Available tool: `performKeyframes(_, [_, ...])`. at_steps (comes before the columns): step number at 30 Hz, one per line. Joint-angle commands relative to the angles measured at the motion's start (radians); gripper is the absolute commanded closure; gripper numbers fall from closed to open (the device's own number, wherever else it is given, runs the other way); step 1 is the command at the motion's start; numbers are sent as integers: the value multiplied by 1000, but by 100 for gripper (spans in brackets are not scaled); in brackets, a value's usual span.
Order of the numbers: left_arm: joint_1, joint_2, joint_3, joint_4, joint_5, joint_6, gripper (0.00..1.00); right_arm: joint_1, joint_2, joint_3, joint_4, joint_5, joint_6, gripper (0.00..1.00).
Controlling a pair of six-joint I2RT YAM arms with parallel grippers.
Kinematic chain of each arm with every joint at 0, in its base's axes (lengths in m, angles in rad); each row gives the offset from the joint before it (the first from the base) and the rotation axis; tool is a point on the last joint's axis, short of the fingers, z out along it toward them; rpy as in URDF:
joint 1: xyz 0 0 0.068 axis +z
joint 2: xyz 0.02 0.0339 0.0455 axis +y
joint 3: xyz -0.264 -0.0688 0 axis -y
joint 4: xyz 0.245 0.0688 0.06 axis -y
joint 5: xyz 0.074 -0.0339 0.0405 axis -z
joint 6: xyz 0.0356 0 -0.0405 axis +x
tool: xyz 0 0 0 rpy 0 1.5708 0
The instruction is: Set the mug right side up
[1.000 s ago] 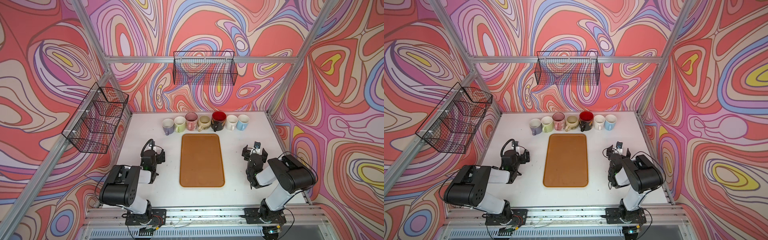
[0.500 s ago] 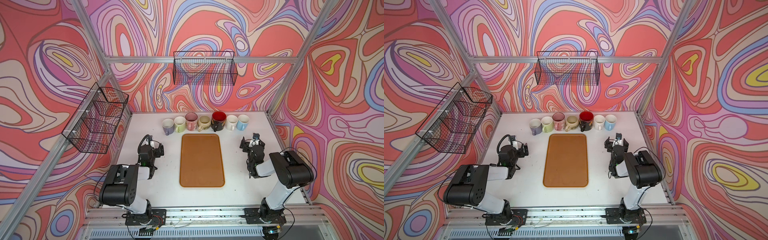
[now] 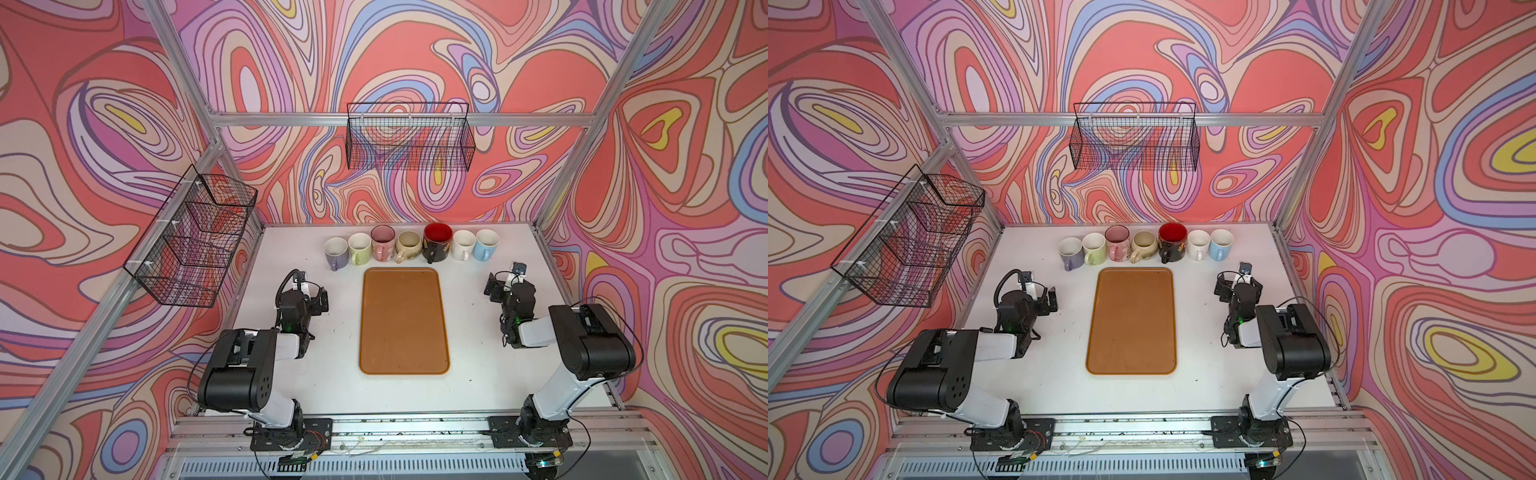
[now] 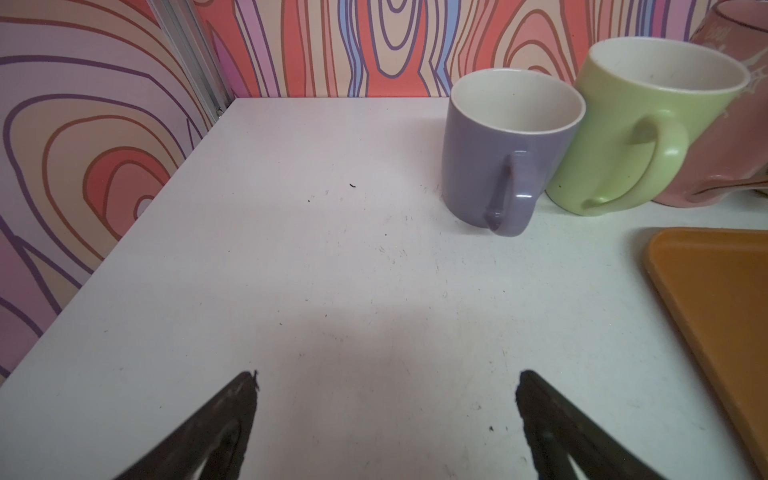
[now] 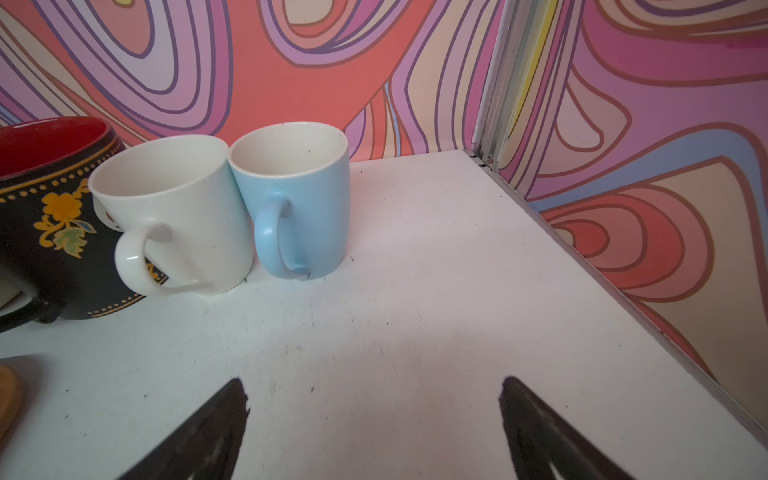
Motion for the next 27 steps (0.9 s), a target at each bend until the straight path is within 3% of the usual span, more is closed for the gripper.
performKeyframes(1, [2,1,-3,19,9,-3,0,2,-8,-7,-14,-11,9,2])
performKeyframes(27, [2,0,-3,19,10,-2,0,3,-8,1,-33,-54,-10,1])
